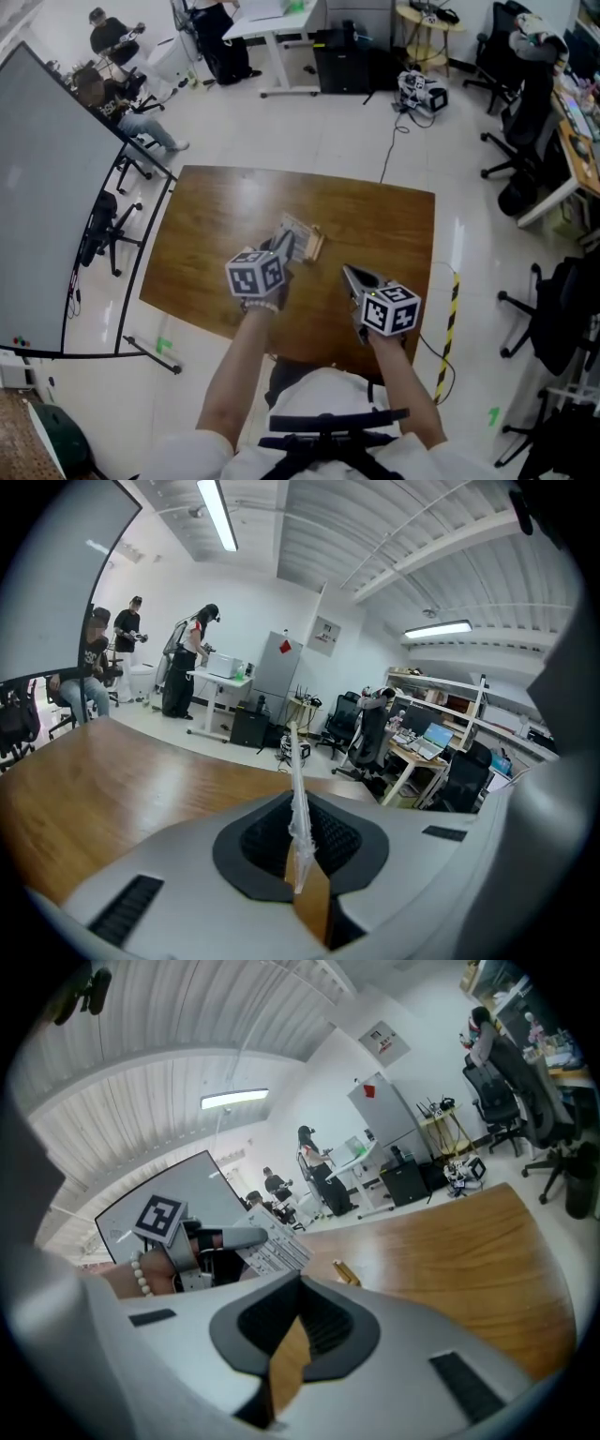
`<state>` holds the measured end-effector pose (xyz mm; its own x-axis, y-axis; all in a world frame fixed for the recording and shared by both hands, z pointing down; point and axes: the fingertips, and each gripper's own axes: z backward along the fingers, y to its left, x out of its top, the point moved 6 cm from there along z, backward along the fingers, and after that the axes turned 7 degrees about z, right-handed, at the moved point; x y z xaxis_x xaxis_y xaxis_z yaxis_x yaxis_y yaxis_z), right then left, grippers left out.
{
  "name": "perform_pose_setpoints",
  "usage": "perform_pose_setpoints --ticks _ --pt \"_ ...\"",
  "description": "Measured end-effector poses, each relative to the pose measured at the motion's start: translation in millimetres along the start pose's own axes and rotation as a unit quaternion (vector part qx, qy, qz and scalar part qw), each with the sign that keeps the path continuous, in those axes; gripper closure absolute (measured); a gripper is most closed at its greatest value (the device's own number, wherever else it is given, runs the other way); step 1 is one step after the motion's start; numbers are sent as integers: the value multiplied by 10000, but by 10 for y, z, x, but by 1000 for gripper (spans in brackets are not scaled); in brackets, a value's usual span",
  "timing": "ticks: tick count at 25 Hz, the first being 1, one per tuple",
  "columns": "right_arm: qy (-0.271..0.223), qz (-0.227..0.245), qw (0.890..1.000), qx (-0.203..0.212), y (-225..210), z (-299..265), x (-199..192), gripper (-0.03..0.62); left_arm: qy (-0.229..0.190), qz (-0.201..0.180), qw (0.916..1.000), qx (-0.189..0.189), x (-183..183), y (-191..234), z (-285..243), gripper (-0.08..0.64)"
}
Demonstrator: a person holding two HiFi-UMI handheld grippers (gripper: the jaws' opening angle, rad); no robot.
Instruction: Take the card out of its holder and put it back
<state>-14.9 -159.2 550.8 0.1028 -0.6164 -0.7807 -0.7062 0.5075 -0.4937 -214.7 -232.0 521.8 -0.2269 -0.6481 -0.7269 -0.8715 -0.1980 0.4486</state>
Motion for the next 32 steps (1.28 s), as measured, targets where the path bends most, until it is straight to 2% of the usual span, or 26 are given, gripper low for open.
perform_pose_setpoints --ticks 8,20,32 --pt "69 -103 9999 -66 -99 -121 -19 584 192 -57 9998 -11 69 91 -252 548" --pt "172 -144 9997 -64 -149 -196 -40 584 423 -91 9991 37 -79 176 -508 548" --pt "164 -242 9995 -100 -255 -194 -31 584 452 -122 9989 70 -104 155 -560 548"
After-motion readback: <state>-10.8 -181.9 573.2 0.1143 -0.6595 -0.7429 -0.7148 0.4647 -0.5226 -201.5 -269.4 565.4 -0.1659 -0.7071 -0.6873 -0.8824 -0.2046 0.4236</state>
